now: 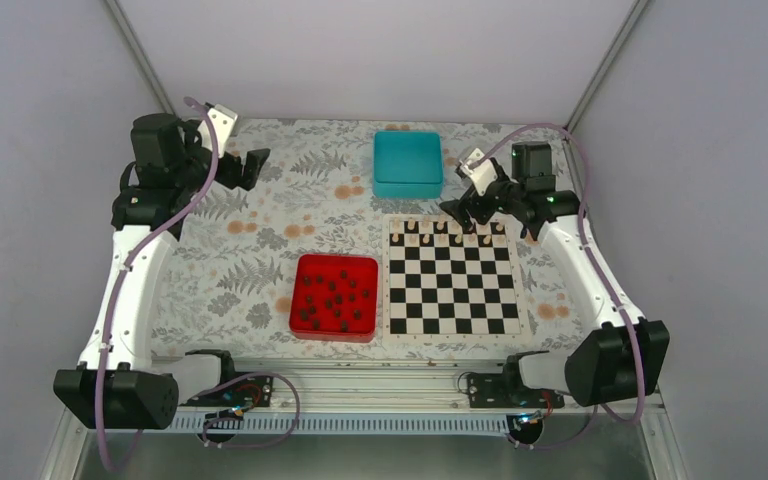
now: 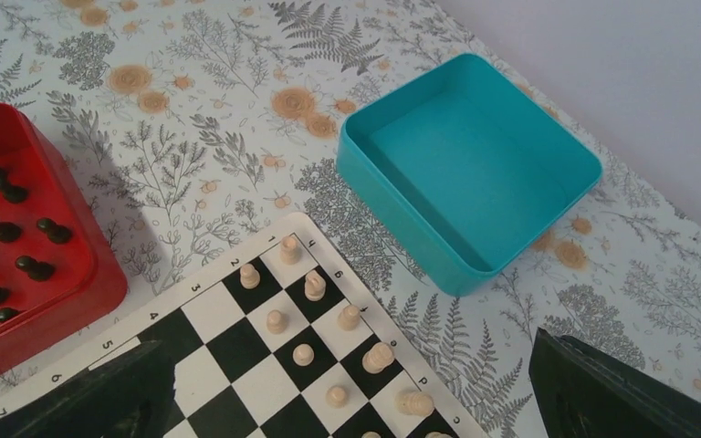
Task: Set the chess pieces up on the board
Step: Pick up the chess piece from the storage box.
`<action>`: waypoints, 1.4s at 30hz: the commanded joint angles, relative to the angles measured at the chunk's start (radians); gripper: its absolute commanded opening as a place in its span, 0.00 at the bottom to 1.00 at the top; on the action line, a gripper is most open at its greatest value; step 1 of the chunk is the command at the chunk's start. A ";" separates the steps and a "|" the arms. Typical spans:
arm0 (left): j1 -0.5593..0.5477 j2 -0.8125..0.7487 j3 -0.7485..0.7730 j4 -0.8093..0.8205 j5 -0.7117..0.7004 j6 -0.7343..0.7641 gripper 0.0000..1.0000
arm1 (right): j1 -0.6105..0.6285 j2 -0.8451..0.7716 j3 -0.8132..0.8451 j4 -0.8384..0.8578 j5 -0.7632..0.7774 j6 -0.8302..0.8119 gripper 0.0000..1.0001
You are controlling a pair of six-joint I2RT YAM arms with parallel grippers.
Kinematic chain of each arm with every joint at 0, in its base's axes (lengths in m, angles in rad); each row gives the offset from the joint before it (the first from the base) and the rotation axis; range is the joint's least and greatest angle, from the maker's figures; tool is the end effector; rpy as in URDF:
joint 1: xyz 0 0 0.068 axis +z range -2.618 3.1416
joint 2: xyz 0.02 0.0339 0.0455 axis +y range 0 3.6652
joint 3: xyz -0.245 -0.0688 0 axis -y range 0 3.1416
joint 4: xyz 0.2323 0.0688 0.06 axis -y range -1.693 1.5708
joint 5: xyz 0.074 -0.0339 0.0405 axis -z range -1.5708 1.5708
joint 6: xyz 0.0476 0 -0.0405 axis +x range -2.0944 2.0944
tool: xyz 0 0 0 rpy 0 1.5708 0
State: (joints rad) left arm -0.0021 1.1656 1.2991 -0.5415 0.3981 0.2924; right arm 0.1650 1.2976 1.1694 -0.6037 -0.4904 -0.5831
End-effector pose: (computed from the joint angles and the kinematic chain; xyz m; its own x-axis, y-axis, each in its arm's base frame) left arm 0.2538 -0.0190 0.3823 -0.2768 0.2663 -0.9233 0.4570 0.8817 0.1173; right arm 0.2708 0.0678 0.3017 -0.2802 -0.5391 -0.7943 -0.7724 0.6179 -0.1469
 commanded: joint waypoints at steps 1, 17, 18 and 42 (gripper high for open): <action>0.006 -0.009 0.035 -0.019 -0.002 0.000 1.00 | 0.021 0.007 0.024 -0.032 0.026 -0.023 1.00; 0.007 0.024 0.079 -0.080 -0.102 0.159 1.00 | 0.321 0.054 0.108 -0.133 0.128 0.010 1.00; 0.008 0.028 0.072 -0.074 -0.116 0.165 1.00 | 0.348 0.065 0.113 -0.127 0.143 0.019 1.00; 0.008 0.057 -0.004 0.018 -0.178 0.187 1.00 | 0.757 0.620 0.452 -0.167 0.122 0.003 0.65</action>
State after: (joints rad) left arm 0.0002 1.2369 1.3102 -0.5541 0.2359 0.4641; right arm 0.9112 1.8709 1.5784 -0.7803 -0.3553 -0.5762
